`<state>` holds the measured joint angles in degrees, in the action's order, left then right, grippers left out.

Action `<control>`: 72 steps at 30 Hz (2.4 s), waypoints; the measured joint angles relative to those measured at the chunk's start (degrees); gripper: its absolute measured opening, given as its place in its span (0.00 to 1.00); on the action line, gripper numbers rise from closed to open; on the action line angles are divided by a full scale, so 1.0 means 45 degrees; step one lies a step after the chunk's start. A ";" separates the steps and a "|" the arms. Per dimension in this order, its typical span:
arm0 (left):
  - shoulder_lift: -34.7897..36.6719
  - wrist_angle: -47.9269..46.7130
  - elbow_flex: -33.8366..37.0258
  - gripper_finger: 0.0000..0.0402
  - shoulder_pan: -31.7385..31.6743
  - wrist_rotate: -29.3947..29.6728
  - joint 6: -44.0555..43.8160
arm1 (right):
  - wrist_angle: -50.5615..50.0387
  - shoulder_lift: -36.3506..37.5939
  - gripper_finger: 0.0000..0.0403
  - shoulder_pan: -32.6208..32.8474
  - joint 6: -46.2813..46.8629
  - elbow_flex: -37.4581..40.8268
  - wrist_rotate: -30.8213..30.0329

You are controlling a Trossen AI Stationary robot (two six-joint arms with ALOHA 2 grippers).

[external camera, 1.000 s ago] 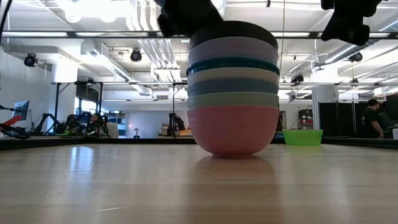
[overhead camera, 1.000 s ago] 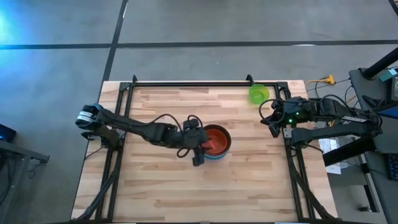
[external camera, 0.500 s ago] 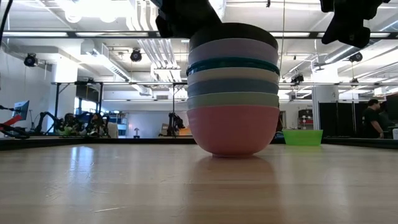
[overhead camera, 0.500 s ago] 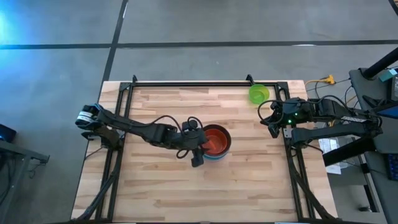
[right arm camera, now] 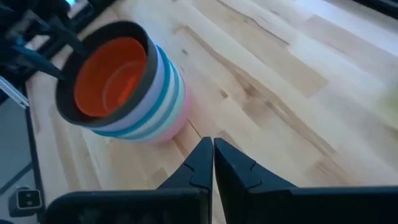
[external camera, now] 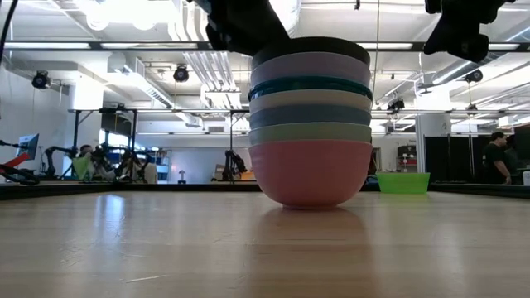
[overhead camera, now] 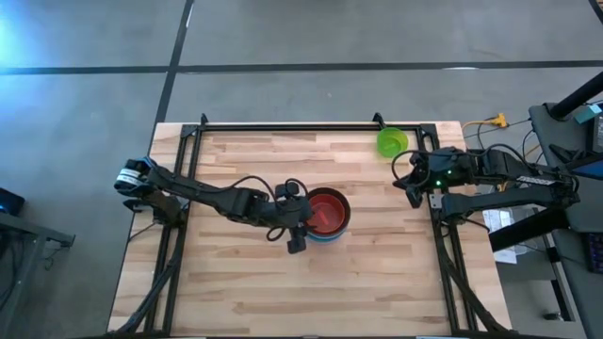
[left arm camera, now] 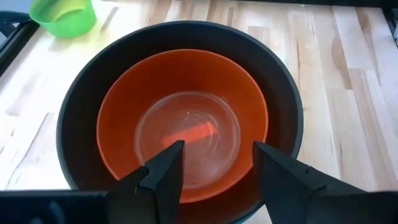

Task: Nest bowls inside each other
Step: Adjust the stacked bowls, then stack the small green bowl on top of the small orange bowl

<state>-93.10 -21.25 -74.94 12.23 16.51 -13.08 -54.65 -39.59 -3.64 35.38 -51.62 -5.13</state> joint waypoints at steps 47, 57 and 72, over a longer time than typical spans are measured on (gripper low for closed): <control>1.2987 -0.2071 0.6532 0.43 -0.0209 0.2453 -0.2685 | 0.5799 -0.8766 0.42 -1.0132 -0.6981 -0.0928 0.1864; 1.2376 -0.1624 0.7387 0.43 -0.0223 0.2467 -0.2699 | 0.0748 -1.2138 0.44 -1.0122 -0.7878 -0.3591 0.1307; 1.1521 0.0425 0.7388 0.43 -0.0223 0.1854 -0.3044 | 0.0633 -1.4314 0.34 -1.0545 -0.7961 -0.3223 0.0825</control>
<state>-41.25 -19.34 -41.69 11.22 24.86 -26.78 -51.80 -104.01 -51.09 -0.45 -66.12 -1.41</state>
